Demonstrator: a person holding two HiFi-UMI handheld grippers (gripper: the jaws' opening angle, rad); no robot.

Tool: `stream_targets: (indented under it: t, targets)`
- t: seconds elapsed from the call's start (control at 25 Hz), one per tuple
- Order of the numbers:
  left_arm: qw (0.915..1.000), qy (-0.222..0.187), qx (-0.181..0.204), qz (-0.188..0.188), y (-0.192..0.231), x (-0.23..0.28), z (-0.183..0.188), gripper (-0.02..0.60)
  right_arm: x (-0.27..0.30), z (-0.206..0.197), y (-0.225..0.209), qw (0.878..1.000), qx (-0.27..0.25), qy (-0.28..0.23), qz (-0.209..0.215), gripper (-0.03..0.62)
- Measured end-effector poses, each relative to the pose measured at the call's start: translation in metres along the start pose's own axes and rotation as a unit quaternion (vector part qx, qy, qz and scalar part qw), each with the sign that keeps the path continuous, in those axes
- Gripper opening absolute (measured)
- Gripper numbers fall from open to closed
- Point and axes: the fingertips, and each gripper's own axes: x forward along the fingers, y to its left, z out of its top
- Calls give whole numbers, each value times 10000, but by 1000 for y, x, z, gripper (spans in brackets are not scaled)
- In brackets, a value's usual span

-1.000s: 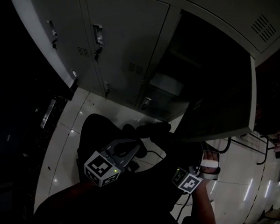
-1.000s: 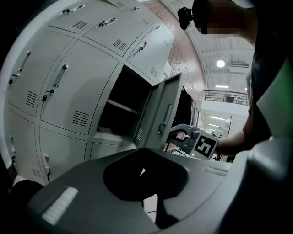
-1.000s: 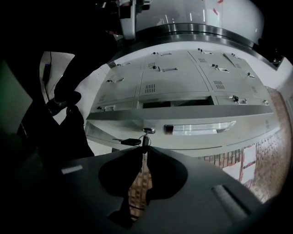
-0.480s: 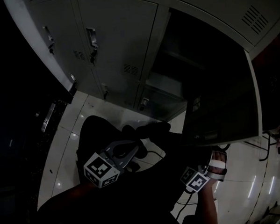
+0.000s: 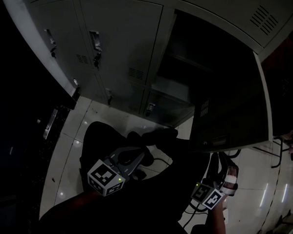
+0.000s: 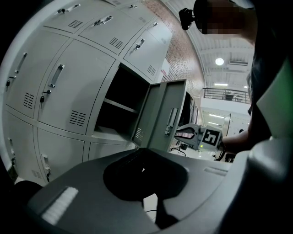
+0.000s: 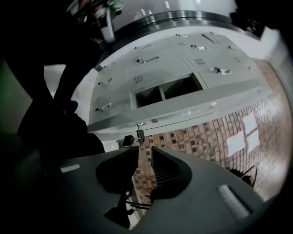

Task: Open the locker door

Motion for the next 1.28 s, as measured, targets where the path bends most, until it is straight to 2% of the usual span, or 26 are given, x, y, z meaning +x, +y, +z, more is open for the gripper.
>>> stream_targets:
  t: [0.12,0.2,0.28,0.4,0.52,0.64,0.92,1.28]
  targets:
    - [10000,1,28,-37,-1,2,0,11,-19,-3,0,9957,870,-70,297,60]
    - [10000,2,23,-69,-3,2,-1,12,-31,4,1,9861,1509,-297,629,15]
    - [9999,-2,-12,-100,-4,3,-2,11,-41,22,8,9651,2230,-688,1184,3]
    - [9999,-19,-8,-112,-6,3,-1,12,-54,58,25,9225,3031,-1293,2008,3]
    - [9999,-27,22,-109,-7,3,2,12,-55,93,42,8874,3431,-1760,2526,2]
    - [9999,-39,42,-100,-7,1,4,12,-48,118,55,8626,3680,-2031,2813,2]
    - [10000,-60,17,-52,-2,-2,3,12,-35,146,65,8359,3943,-2311,3040,2]
    - [10000,-28,24,-71,-2,-1,1,12,-32,152,67,8257,4097,-2341,3091,2]
